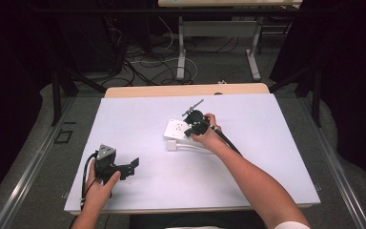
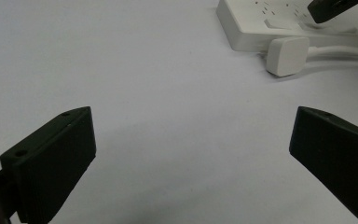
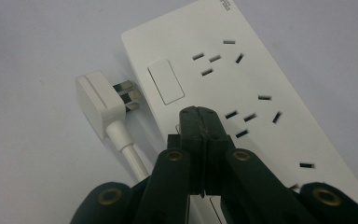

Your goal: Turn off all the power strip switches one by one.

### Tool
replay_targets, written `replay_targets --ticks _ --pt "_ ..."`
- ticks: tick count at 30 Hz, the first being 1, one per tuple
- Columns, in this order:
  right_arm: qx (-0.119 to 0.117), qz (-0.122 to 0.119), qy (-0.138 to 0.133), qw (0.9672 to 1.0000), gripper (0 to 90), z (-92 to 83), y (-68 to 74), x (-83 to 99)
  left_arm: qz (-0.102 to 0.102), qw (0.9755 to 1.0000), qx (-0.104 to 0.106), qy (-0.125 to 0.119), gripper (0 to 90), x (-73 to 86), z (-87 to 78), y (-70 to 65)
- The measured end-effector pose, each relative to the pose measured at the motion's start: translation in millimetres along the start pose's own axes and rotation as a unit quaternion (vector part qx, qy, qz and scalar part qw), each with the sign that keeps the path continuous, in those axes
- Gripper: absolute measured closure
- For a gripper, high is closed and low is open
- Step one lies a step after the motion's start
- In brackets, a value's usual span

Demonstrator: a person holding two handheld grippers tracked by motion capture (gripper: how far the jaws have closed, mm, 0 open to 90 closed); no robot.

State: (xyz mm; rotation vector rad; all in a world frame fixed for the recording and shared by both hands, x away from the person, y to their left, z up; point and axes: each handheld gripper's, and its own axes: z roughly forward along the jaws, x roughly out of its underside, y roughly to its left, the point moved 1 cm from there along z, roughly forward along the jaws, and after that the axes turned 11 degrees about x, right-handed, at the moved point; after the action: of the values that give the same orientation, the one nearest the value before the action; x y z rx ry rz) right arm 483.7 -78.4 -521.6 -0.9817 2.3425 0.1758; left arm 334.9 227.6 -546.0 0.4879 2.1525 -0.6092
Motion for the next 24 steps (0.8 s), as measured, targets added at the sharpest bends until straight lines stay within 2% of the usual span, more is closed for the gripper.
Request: replay_targets --ticks 6,7,8,9,10,11,14,15,16,18,19,21,22,24 --pt "0.0 0.005 -0.001 1.0 90.0 1.8 1.4 -0.2 0.001 1.0 0.0 -0.001 0.2 0.1 0.3 0.0" --pt "0.001 0.021 -0.002 0.9998 90.0 2.6 3.7 0.2 0.001 1.0 -0.001 -0.001 0.2 0.1 0.3 0.0" --pt "0.0 0.005 0.002 1.0 90.0 2.3 1.5 -0.6 0.001 1.0 -0.001 -0.001 0.2 0.1 0.3 0.0" --pt "-0.002 0.013 -0.022 0.9997 90.0 5.9 2.7 0.1 0.0 1.0 0.001 0.0 0.2 0.1 0.3 0.1" --pt "0.001 0.009 -0.021 0.9997 90.0 6.4 2.2 -0.1 0.001 1.0 0.0 0.0 0.2 0.1 0.3 0.1" --pt "0.001 0.006 0.0 1.0 90.0 4.1 2.1 -0.9 0.001 1.0 0.0 0.0 0.2 0.1 0.3 0.0" --pt "-0.002 0.009 -0.017 0.9998 90.0 6.8 3.4 -1.4 0.0 1.0 0.0 0.0 0.2 0.3 0.5 -0.4" --pt "-0.003 0.018 -0.038 0.9991 90.0 9.4 4.6 -0.7 0.0 1.0 0.0 0.0 0.2 0.3 0.7 -0.4" --pt "-0.002 0.005 -0.007 1.0 90.0 6.2 3.3 -2.2 0.0 1.0 0.0 0.0 0.2 0.3 0.7 -0.5" --pt "-0.004 0.013 -0.001 0.9999 90.0 6.4 5.1 -2.4 0.0 1.0 0.001 0.0 0.2 0.3 0.7 -0.6" --pt "-0.005 0.009 -0.004 0.9999 90.0 6.7 4.8 -2.7 0.0 1.0 0.001 0.0 0.2 0.3 0.7 -0.5" --pt "-0.004 0.01 -0.017 0.9998 90.0 8.8 5.6 -3.0 0.0 1.0 0.0 0.0 0.2 0.4 0.7 -0.3" --pt "-0.004 0.015 -0.036 0.9992 90.0 11.0 6.8 -2.4 0.0 1.0 0.0 0.0 0.2 0.4 0.7 -0.3" --pt "-0.004 0.007 -0.01 0.9999 90.0 7.8 5.9 -3.2 0.0 1.0 0.0 -0.001 0.2 0.4 0.9 -0.6"
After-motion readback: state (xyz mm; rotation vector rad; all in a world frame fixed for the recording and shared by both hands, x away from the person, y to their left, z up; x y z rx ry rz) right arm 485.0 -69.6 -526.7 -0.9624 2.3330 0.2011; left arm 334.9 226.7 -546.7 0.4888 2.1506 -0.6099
